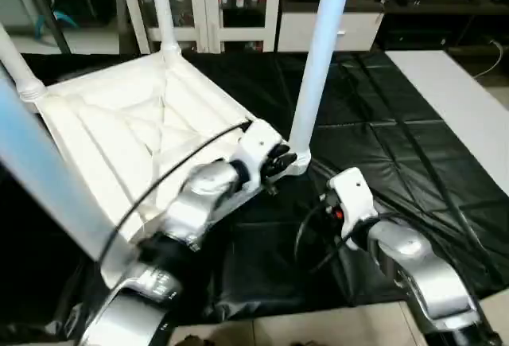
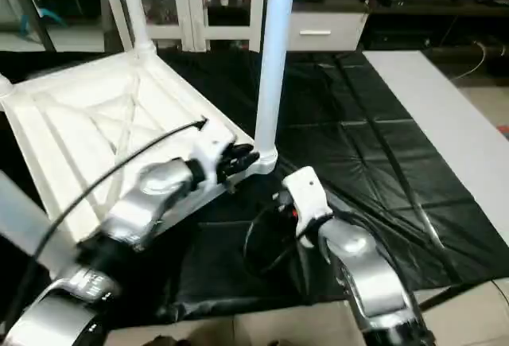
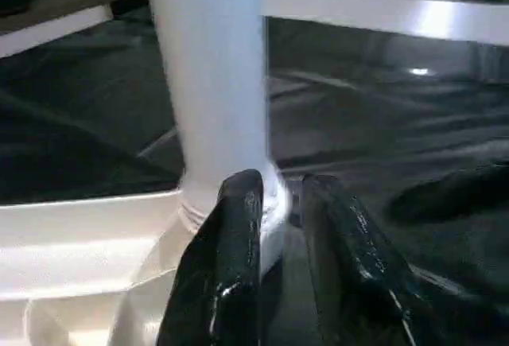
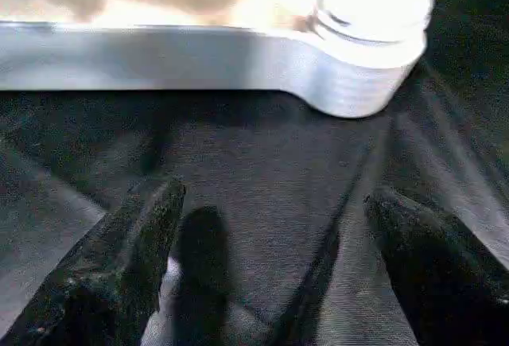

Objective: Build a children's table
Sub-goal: Rotate leg to tighten

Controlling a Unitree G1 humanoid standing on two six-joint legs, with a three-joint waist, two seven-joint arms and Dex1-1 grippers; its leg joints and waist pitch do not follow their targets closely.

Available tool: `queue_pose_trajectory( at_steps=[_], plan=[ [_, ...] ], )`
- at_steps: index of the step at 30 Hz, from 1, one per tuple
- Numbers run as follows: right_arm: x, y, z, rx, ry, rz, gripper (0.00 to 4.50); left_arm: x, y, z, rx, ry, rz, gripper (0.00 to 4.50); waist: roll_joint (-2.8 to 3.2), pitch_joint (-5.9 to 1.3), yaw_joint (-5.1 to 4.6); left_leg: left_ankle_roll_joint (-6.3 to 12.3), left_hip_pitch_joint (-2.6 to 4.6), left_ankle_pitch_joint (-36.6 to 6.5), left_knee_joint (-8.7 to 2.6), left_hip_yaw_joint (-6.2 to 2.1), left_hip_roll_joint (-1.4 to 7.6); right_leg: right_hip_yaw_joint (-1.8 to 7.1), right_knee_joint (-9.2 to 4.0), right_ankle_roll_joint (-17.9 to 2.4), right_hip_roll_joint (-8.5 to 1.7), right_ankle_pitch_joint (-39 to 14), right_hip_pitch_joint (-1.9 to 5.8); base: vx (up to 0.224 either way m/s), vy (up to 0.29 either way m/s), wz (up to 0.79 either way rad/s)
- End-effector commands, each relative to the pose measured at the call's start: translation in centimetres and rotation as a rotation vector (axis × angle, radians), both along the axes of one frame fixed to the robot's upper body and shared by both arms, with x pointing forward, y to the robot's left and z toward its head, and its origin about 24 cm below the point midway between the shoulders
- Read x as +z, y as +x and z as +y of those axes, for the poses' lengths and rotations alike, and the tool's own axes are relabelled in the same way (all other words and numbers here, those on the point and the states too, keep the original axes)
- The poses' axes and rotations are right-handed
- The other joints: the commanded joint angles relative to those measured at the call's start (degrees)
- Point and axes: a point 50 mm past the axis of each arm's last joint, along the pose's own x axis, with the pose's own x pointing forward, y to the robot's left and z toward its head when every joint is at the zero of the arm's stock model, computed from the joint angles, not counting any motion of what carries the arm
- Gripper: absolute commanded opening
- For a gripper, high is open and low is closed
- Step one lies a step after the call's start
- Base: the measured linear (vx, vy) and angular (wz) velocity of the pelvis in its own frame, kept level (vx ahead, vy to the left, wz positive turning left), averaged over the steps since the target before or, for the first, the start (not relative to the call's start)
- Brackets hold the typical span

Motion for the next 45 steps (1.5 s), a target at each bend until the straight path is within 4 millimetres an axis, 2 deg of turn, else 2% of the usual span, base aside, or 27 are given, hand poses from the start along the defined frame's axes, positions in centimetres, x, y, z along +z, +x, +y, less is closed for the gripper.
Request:
queue_pose_trajectory(
  at_steps=[1,2,4,5,7,9,12,14,16,20,22,23,24,25,27,28,29,31,32,33,35,36,38,40,41,43,45],
  plan=[
    [0.6,-0.4,0.0,0.042,0.020,0.006,4.04,0.3,-0.7,0.1,-0.071,0.002,0.020,1.02,-0.33,-4.17,0.22,3.19,1.71,-10.63,-4.03,-1.74,3.94,2.09,-2.71,-12.11,-3.11,-4.86,2.12,0.058,-0.026,0.00],
    [1.0,-1.0,-0.5,0.100,0.036,0.020,4.04,0.1,-1.8,1.0,-0.157,0.050,0.057,1.02,-0.06,-4.23,0.30,4.28,1.66,-7.86,-3.76,-1.66,3.73,1.99,-2.23,-12.92,-2.97,-1.32,2.22,0.051,-0.031,-0.01],
    [1.4,-1.5,-0.9,0.151,0.045,0.031,4.04,-0.3,-2.7,1.7,-0.221,0.104,0.093,1.02,-0.06,-4.13,0.53,5.55,1.73,-6.03,-3.65,-1.54,4.01,2.02,-1.97,-13.76,-3.01,1.46,2.47,0.026,-0.016,-0.01],
    [2.0,-2.0,-1.6,0.205,0.055,0.041,4.04,-0.9,-3.6,2.6,-0.268,0.173,0.140,1.02,0.15,-4.05,0.43,5.60,1.92,-6.55,-3.74,-1.46,4.00,1.98,-1.97,-14.17,-2.90,0.78,2.41,0.000,0.000,0.00],
    [2.2,-2.2,-1.7,0.219,0.061,0.043,4.04,-1.0,-3.7,2.7,-0.273,0.190,0.152,1.02,0.23,-3.87,0.49,4.80,2.09,-8.30,-3.84,-1.44,4.11,1.96,-2.19,-14.44,-2.88,-1.76,2.39,0.000,0.000,0.00],
    [2.5,-2.5,-2.0,0.260,0.064,0.050,4.04,-1.5,-3.7,2.9,-0.257,0.236,0.160,1.02,0.31,-3.57,0.39,3.22,2.25,-11.89,-4.12,-1.44,4.16,1.98,-2.73,-13.94,-2.78,-6.52,2.19,0.000,0.000,0.00],
    [2.9,-2.6,-2.1,0.297,0.044,0.050,4.04,-2.2,-3.1,3.0,-0.195,0.322,0.170,1.02,0.24,-3.16,0.09,-0.82,2.50,-19.29,-4.65,-1.81,4.22,2.10,-3.51,-11.30,-2.77,-16.35,1.75,0.000,0.000,0.00],
    [3.0,-2.6,-2.2,0.300,0.035,0.047,4.04,-2.3,-2.5,3.0,-0.146,0.354,0.166,1.02,0.22,-3.16,0.05,-2.21,2.81,-22.04,-4.52,-1.92,4.03,2.16,-3.86,-9.91,-2.84,-20.08,1.41,0.000,0.000,0.00],
    [3.0,-2.5,-2.2,0.301,0.030,0.044,4.04,-2.3,-1.8,3.1,-0.080,0.389,0.157,1.02,0.00,-3.17,-0.07,-2.46,2.52,-22.25,-4.56,-2.12,3.90,2.12,-3.99,-9.05,-2.88,-21.25,1.50,0.000,0.000,0.00],
    [3.1,-2.4,-2.2,0.314,0.023,0.044,4.04,-2.3,-0.3,3.4,0.022,0.478,0.102,1.02,-0.14,-3.23,-0.06,-2.06,2.48,-22.51,-4.34,-2.23,3.74,2.03,-4.48,-7.82,-3.06,-23.64,1.32,0.000,0.000,0.00],
    [3.0,-2.4,-2.1,0.316,0.016,0.044,4.04,-2.1,1.0,3.3,0.109,0.504,0.048,1.02,-0.49,-3.27,-0.25,-1.71,2.05,-22.03,-4.30,-2.34,3.57,1.86,-4.48,-7.15,-3.01,-24.38,1.62,0.000,0.000,0.00],
    [2.9,-2.4,-2.1,0.316,0.012,0.044,4.04,-2.0,1.6,3.2,0.150,0.513,0.018,1.02,-0.50,-3.24,-0.27,-1.41,2.08,-22.20,-4.14,-2.32,3.44,1.79,-4.78,-6.56,-2.97,-25.32,1.47,0.000,0.000,0.00],
    [2.9,-2.4,-2.2,0.315,0.010,0.043,4.04,-1.9,2.0,3.0,0.177,0.515,0.004,1.02,-0.65,-3.34,-0.28,-1.18,1.83,-21.59,-4.18,-2.52,3.46,1.69,-4.74,-6.28,-3.21,-25.77,1.80,0.000,0.000,0.00],
    [2.9,-2.4,-2.2,0.314,0.010,0.043,4.04,-1.9,2.1,2.9,0.187,0.515,0.002,1.02,-0.64,-3.27,-0.35,-0.95,1.62,-21.47,-4.20,-2.52,3.37,1.62,-4.79,-6.04,-3.11,-26.30,1.81,0.000,0.000,0.00],
    [2.8,-2.3,-2.2,0.307,0.006,0.042,4.04,-2.0,2.8,2.6,0.233,0.542,-0.030,1.02,-0.68,-3.33,-0.38,-0.60,1.63,-21.35,-4.04,-2.60,3.28,1.45,-5.00,-5.50,-3.13,-27.48,1.76,0.000,0.000,0.00],
    [2.8,-2.3,-2.2,0.304,0.003,0.042,4.04,-2.0,3.0,2.5,0.250,0.551,-0.046,1.02,-0.70,-3.36,-0.37,-0.37,1.87,-21.48,-3.93,-2.55,3.24,1.40,-5.16,-5.46,-3.08,-27.64,1.58,0.000,0.000,0.00],
    [2.8,-2.3,-2.2,0.303,0.002,0.042,4.04,-2.0,3.1,2.4,0.255,0.554,-0.051,1.02,-0.71,-3.51,-0.27,-0.19,2.11,-21.32,-3.85,-2.53,3.32,1.41,-5.16,-5.75,-3.03,-26.57,1.51,0.000,0.000,0.00],
    [2.7,-2.3,-2.3,0.294,-0.009,0.043,4.04,-2.2,3.8,2.1,0.300,0.584,-0.094,1.02,-0.71,-3.48,-0.35,0.37,1.64,-20.13,-4.06,-2.60,3.39,1.35,-4.88,-6.72,-2.95,-23.87,1.82,0.000,0.000,0.00],
    [2.6,-2.2,-2.4,0.289,-0.014,0.043,4.04,-2.3,4.1,2.0,0.313,0.597,-0.110,1.02,-0.66,-3.51,-0.33,0.53,1.78,-20.42,-3.95,-2.46,3.26,1.30,-5.04,-6.64,-2.75,-23.77,1.64,0.000,0.000,0.00],
    [2.5,-2.2,-2.4,0.283,-0.019,0.043,4.04,-2.3,4.5,1.9,0.338,0.623,-0.151,1.02,-0.73,-3.75,-0.12,0.52,2.32,-20.59,-3.74,-2.36,3.36,1.41,-4.96,-6.97,-2.81,-22.19,1.50,0.000,0.000,0.00],
    [2.5,-2.2,-2.4,0.280,-0.021,0.044,4.04,-2.2,4.7,1.8,0.355,0.633,-0.182,1.02,-0.83,-3.75,-0.21,1.01,1.61,-19.38,-3.96,-2.60,3.37,1.32,-4.55,-7.48,-2.87,-19.81,2.16,0.000,0.000,0.00],
    [2.4,-2.1,-2.5,0.271,-0.024,0.045,4.04,-2.0,5.0,1.4,0.380,0.624,-0.233,1.02,-0.93,-3.76,-0.30,1.38,1.48,-19.16,-3.95,-2.59,3.37,1.26,-4.47,-7.62,-2.91,-19.61,2.16,0.000,0.000,0.00],
    [2.2,-2.0,-2.6,0.255,-0.039,0.046,4.04,-1.6,5.3,1.1,0.417,0.610,-0.294,1.02,-1.06,-3.93,-0.14,1.77,1.91,-19.21,-3.55,-2.38,3.30,1.35,-4.61,-7.89,-2.99,-19.63,1.88,0.000,0.000,0.00],
    [2.1,-1.9,-2.7,0.243,-0.056,0.041,4.04,-0.8,5.5,0.7,0.470,0.560,-0.362,1.02,-1.12,-4.06,0.09,2.82,1.86,-17.11,-3.27,-2.14,3.35,1.47,-4.34,-9.31,-2.93,-16.16,1.94,0.000,0.000,0.00],
    [2.1,-1.8,-2.6,0.239,-0.050,0.036,4.04,-0.3,5.6,0.2,0.489,0.471,-0.351,1.02,-0.98,-4.14,0.32,3.31,2.00,-16.06,-3.13,-2.04,3.39,1.50,-4.22,-10.10,-3.00,-15.01,1.87,0.000,0.000,0.00],
    [2.3,-1.7,-2.5,0.231,-0.039,0.022,4.04,0.6,5.7,-0.6,0.505,0.323,-0.327,1.02,-1.21,-4.14,0.40,4.11,1.69,-14.60,-3.03,-1.92,3.26,1.34,-4.24,-11.03,-3.12,-14.38,2.15,0.000,0.000,0.00],
    [2.6,-1.5,-2.3,0.213,-0.016,0.001,4.04,1.5,5.5,-1.6,0.478,0.157,-0.287,1.02,-1.16,-4.17,0.59,4.56,1.77,-13.99,-2.95,-1.85,3.32,1.29,-4.14,-11.72,-3.11,-14.00,2.01,0.000,0.000,0.00]
  ],
)
